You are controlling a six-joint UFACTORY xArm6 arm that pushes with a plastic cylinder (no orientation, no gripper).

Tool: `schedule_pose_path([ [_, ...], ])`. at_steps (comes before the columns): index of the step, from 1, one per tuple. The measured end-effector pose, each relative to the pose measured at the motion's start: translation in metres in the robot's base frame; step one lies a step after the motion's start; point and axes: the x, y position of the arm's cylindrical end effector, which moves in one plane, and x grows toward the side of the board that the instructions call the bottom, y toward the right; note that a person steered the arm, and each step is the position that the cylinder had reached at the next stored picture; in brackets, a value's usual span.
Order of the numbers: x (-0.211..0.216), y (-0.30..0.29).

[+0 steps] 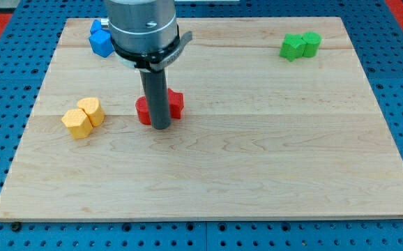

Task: Separate red blocks from each other

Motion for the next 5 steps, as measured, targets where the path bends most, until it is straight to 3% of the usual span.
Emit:
schedule_pose_path([
  [3,-0.099,0.043],
  [4,-0.140,0.097],
  [5,-0.137,0.047],
])
